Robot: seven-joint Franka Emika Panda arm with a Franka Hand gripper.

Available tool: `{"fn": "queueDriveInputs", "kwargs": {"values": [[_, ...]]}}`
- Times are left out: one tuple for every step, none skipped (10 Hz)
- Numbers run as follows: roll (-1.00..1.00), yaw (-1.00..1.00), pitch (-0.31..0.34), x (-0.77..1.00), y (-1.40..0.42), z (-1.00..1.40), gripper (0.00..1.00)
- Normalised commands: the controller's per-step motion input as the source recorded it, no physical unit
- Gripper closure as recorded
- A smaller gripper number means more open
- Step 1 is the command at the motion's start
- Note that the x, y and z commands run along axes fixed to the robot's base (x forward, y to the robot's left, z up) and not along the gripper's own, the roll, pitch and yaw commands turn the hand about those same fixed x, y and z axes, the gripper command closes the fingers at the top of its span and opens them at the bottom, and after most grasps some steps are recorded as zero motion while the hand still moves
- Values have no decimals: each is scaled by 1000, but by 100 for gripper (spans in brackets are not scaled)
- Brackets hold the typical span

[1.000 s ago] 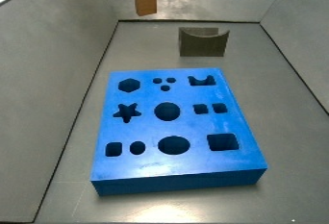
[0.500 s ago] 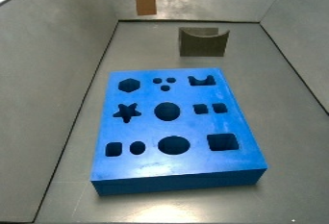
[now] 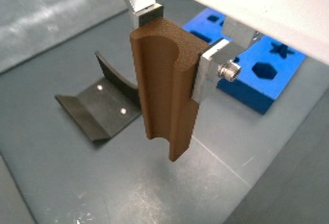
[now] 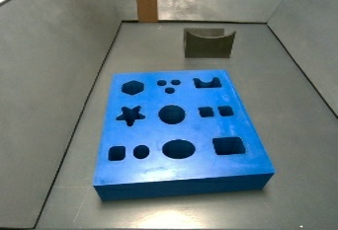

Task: Pick up the arch object. Move up. Place the arch object on the fixture. Regrasp the arch object. Rotate the arch object. Move to above the board. Insert the arch object.
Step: Rotate the arch object.

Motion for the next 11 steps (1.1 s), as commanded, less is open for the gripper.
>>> {"fn": "queueDriveInputs", "kwargs": {"values": [[-160,-80,10,27,8,-1000,100],[-166,-70,-22,22,12,-1000,100],[-171,-64,-33,23,15,-1000,100],[-176,-58,-33,33,22,-993,100],[-178,-54,-30,36,24,-885,100],[-184,-48,-30,31,24,-682,100],[-189,-44,-33,25,22,-530,100],[-193,-40,-38,25,21,-382,100],[-198,-36,-27,7,18,-257,100],[-198,-36,-27,7,18,-257,100],[-199,-36,-23,-1,18,-260,100]]}}
